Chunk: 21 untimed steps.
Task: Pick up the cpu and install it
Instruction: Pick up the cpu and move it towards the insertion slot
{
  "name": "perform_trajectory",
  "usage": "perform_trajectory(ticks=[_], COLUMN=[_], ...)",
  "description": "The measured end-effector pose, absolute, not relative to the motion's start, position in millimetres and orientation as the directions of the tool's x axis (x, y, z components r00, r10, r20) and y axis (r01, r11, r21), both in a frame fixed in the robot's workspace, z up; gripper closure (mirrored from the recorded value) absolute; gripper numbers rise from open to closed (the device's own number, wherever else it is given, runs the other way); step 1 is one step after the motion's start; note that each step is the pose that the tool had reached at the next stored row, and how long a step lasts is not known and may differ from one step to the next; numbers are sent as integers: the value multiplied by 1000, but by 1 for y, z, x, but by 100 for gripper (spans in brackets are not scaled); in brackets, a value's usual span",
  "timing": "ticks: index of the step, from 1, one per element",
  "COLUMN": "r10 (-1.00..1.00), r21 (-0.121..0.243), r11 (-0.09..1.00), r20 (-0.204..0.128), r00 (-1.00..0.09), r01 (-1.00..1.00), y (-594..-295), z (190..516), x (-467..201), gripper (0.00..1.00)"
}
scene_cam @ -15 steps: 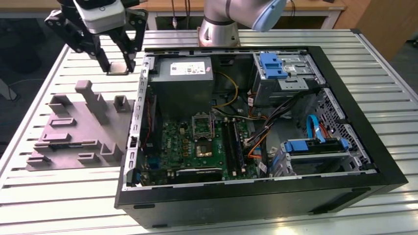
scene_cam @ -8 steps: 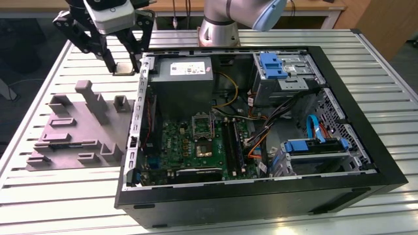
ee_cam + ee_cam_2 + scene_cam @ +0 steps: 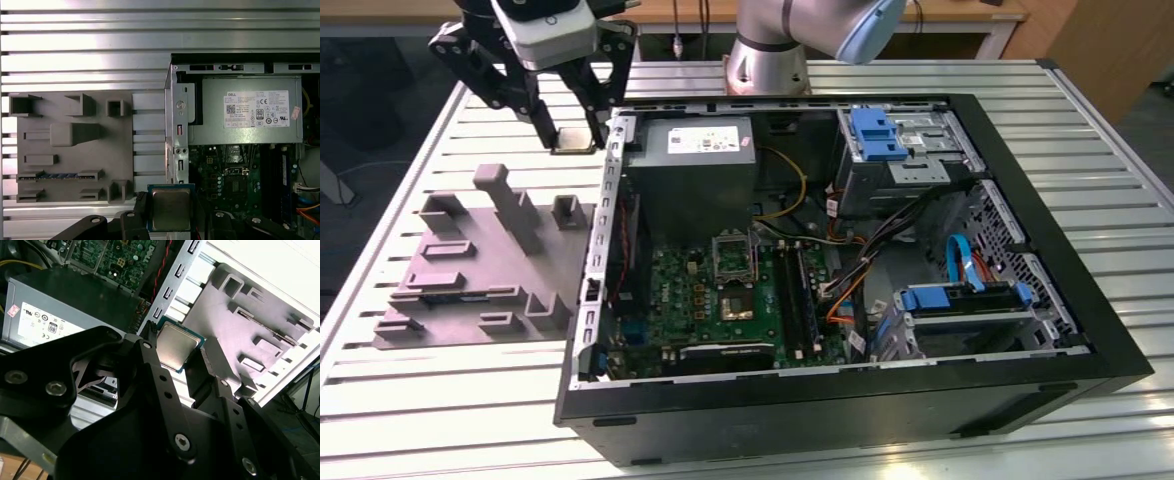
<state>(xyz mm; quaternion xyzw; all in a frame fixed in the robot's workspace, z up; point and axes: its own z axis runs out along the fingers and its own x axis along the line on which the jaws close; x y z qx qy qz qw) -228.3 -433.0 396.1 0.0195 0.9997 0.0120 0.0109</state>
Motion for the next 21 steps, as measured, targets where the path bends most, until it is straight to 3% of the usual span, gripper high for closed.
perform_trajectory(ticks=[21], r10=[39], r21=[24], r11=[999], r20=[-21], r00=[-999], r01=[39], y=[-433], z=[396], x=[-197], gripper=[53])
